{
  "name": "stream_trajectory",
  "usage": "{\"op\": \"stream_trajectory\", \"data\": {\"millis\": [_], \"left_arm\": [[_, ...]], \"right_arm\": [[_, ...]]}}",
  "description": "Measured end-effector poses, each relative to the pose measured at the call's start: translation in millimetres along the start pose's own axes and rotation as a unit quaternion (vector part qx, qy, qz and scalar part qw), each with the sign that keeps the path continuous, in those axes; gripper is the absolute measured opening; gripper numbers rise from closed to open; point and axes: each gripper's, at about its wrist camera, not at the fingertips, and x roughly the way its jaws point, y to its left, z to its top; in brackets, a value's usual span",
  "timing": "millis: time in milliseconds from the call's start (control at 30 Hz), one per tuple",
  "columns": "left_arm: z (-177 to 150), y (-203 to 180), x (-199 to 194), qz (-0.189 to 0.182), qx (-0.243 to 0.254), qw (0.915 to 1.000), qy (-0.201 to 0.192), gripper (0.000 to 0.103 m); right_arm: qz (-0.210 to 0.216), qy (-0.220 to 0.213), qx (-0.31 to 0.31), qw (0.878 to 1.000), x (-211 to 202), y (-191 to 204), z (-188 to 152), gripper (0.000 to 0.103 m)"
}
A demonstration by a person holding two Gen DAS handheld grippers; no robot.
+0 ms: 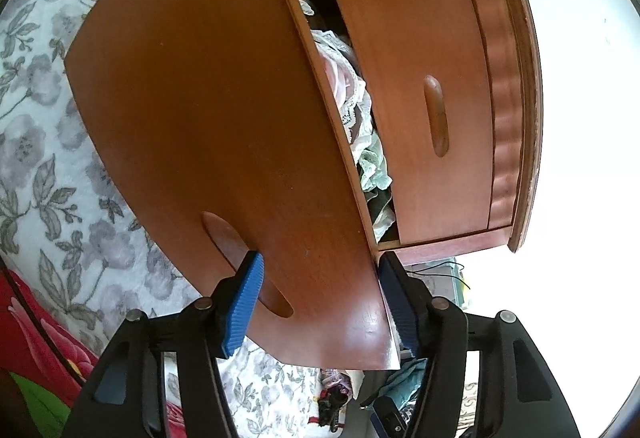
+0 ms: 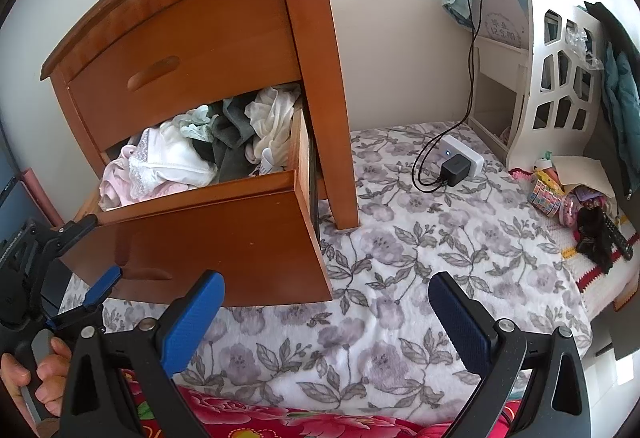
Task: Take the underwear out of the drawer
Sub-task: 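Pull the lower drawer open with the left gripper, then release the drawer edge and back the left tool away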
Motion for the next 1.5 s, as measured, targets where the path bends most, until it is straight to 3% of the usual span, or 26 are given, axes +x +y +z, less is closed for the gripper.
{"op": "stream_trajectory", "data": {"millis": [333, 533, 600, 700, 767, 833, 933, 1033, 1300, 1333, 1500], "left_arm": [[12.6, -25.7, -32.7, -0.009, 0.025, 0.9994, -0.022, 0.059], [38.5, -64.0, -45.8, 0.039, 0.083, 0.9955, -0.023, 0.062], [53.7, -83.2, -40.4, 0.082, 0.125, 0.9887, -0.012, 0.065], [69.1, -108.9, -22.2, 0.159, 0.202, 0.9664, 0.005, 0.067], [73.2, -126.4, 3.7, 0.232, 0.269, 0.934, 0.035, 0.067], [70.6, -130.5, 28.4, 0.281, 0.308, 0.9058, 0.076, 0.067], [62.7, -124.3, 50.9, 0.324, 0.332, 0.8787, 0.114, 0.067], [50.6, -120.7, 61.5, 0.351, 0.365, 0.8533, 0.123, 0.067], [27.4, -122.9, 73.0, 0.386, 0.433, 0.8037, 0.131, 0.067], [26.5, -123.0, 73.2, 0.387, 0.438, 0.8005, 0.13, 0.067], [28.5, -123.9, 67.7, 0.373, 0.443, 0.8067, 0.118, 0.067]], "right_arm": [[0.003, -0.002, -0.002, 1.0, -1.7, 0.4, 0.1, 0.103], [0.008, -0.004, 0.003, 1.0, -4.3, -0.2, 0.2, 0.103], [0.01, -0.005, 0.003, 1.0, -5.4, -0.3, 0.4, 0.103], [0.009, -0.005, 0.002, 1.0, -5.2, 0.3, 0.2, 0.103], [0.01, -0.005, 0.002, 1.0, -5.4, 0.2, 0.2, 0.103], [0.009, -0.005, 0.0, 1.0, -6.2, 0.8, -0.4, 0.103], [0.01, -0.004, 0.0, 1.0, -6.6, 1.0, -0.6, 0.103], [0.012, -0.003, -0.003, 1.0, -7.6, 1.4, -1.0, 0.103], [0.012, -0.002, -0.007, 1.0, -7.6, 3.2, -0.7, 0.103], [0.013, -0.002, -0.008, 1.0, -7.3, 3.9, -0.4, 0.103], [0.013, -0.001, -0.017, 1.0, -7.5, 6.5, -0.3, 0.103]]}}
